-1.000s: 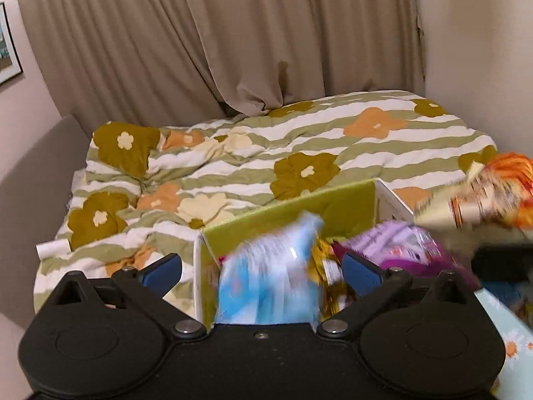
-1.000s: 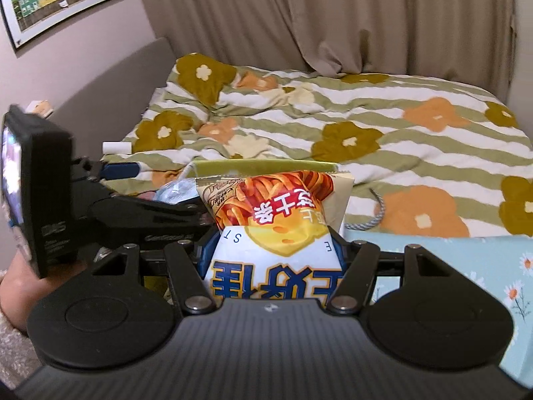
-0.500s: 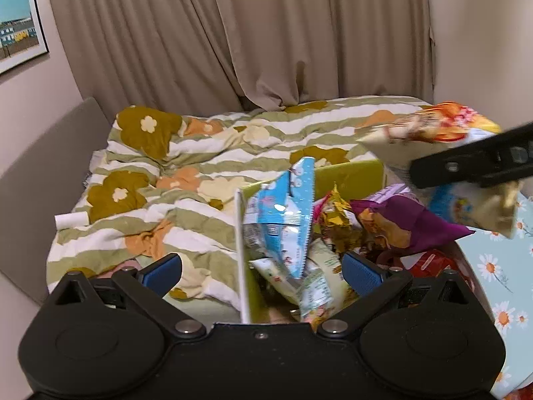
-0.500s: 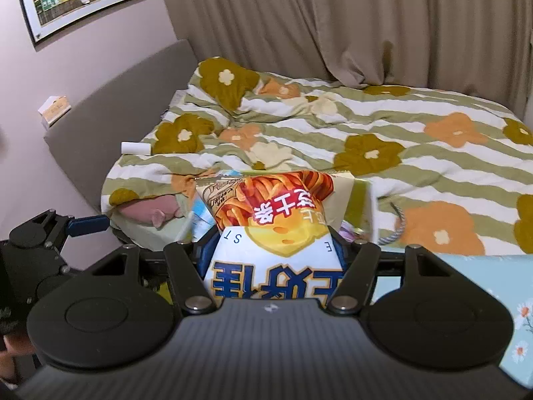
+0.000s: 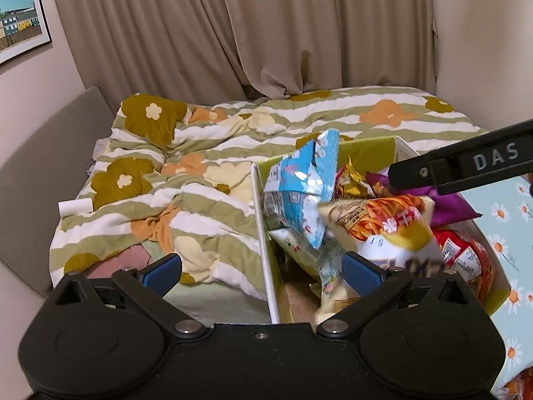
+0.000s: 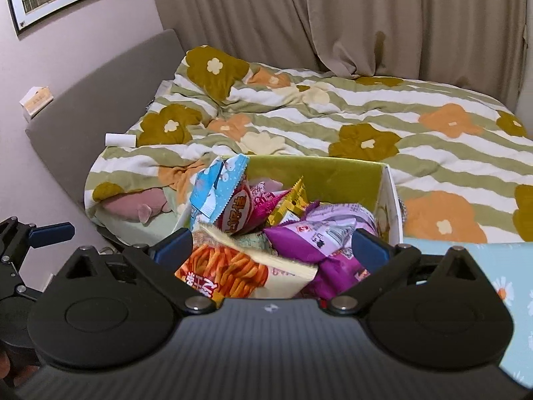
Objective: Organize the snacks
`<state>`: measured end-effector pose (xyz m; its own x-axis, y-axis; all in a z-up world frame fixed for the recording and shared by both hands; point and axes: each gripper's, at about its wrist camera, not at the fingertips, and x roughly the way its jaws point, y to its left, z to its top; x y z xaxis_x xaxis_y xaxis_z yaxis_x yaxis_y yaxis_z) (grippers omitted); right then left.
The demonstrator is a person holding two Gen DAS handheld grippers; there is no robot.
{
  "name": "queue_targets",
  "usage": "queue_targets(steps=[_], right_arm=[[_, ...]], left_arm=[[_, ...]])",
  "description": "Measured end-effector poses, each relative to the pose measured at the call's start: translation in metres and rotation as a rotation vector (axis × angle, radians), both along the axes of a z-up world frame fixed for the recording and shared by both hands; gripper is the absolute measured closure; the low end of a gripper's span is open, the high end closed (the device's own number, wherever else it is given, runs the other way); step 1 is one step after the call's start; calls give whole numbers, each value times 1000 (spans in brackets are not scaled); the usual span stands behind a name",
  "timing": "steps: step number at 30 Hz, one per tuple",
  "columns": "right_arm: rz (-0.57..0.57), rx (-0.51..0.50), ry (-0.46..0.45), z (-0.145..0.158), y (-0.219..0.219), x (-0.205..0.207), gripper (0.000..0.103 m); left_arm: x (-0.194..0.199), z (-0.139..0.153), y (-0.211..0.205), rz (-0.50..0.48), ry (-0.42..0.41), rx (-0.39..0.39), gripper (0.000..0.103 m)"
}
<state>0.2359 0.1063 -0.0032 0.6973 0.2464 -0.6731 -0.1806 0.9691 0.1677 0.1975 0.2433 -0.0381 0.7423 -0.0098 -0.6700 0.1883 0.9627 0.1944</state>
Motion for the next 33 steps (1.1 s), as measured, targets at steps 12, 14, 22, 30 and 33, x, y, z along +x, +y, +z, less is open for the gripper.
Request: queue_targets(steps=[12,14,22,30,33], right_arm=[[9,25,-65,27,-31,-33,0],[10,30,-81,34,-40,-44,0],[-36,20,-163,71,-85,-112,0],[-171,-42,-169,85,-140,-181,0],[-209,-70,-148,80,-154,-203,0]], left_arm=[[-34,20,-9,67,-54,3,0],[-43,27,-13,75,-68,-1,0],[-96,75,-52,81,-166,-75,0],[-144,91,-90,64,-204,-114,0],[-160,88,-102,54,-196,-115,0]])
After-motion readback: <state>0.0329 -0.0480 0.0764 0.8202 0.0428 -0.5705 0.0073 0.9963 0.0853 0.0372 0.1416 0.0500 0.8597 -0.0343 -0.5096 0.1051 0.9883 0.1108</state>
